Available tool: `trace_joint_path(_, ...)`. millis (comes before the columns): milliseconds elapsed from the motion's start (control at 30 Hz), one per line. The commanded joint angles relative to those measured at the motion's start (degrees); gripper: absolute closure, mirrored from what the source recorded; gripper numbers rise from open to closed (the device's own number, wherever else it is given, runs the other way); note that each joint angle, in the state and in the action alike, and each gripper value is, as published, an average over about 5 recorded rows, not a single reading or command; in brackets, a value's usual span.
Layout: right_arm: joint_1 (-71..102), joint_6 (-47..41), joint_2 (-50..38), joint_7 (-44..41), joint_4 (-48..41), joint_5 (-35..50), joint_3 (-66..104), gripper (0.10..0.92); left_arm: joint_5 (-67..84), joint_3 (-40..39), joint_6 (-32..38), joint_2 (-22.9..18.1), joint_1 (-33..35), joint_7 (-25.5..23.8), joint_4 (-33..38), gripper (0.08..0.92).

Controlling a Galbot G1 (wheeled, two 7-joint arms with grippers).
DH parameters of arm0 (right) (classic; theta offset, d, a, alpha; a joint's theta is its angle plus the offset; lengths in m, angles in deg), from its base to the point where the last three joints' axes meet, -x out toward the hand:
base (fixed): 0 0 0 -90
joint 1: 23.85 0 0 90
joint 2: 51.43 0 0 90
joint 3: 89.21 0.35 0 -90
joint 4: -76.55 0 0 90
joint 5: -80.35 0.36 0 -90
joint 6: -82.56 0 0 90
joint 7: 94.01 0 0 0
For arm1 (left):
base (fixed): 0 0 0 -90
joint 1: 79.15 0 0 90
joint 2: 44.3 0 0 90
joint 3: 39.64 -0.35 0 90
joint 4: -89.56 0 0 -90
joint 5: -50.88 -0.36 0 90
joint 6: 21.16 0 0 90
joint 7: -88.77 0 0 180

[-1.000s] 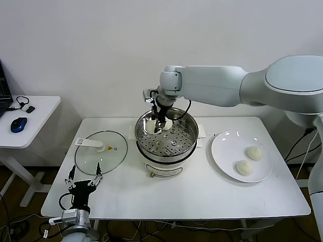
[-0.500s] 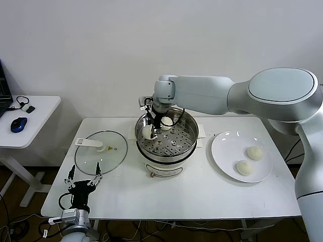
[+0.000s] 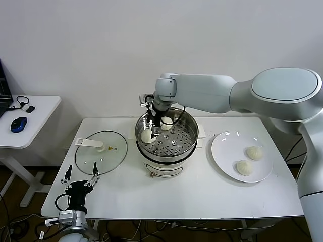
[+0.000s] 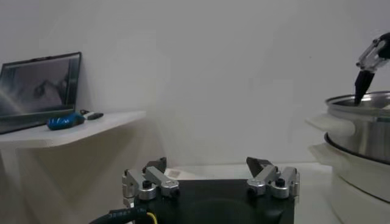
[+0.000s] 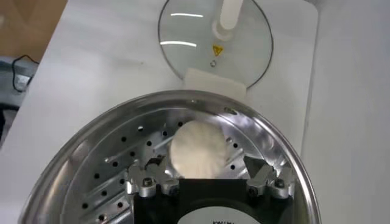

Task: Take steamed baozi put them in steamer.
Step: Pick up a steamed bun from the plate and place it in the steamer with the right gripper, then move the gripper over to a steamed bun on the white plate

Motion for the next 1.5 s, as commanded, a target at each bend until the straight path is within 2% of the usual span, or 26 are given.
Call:
trace_joint_path(33,-8.79,2.42,-6.67,-5.39,5.5,0.93,-5.61,0.203,-0.31,-0.15,-0.33,-1.71,0.25,-0.1,0.91,0.177)
trace_joint_path(367,-13.17,9.23,-22.53,-9.71,10.76,-5.84,-12.41,0.203,-1.19,-0.32,-0.13,-2.41,0.54,-0.08,0.83,0.177)
trace_joint_path(767,-10.27,12.74,-37.36,-9.44,15.28,-17.13,-17.2,0.203,-2.64,-1.0,0.27,-2.8,0.77,0.28,0.27,0.177)
trace_joint_path(1200,2.66,13.96,-43.53,-7.74,10.92,-24.91,-10.08,0.203,-3.16,-0.72,0.67,-2.8,1.03,0.59,-0.16,0.177)
trace_joint_path(1500,14.76,13.76,-43.37,-6.32,6.35,-28.25,-0.25,0.203,-3.13,-0.13,0.74,-2.8,1.09,0.6,-0.26,0.177)
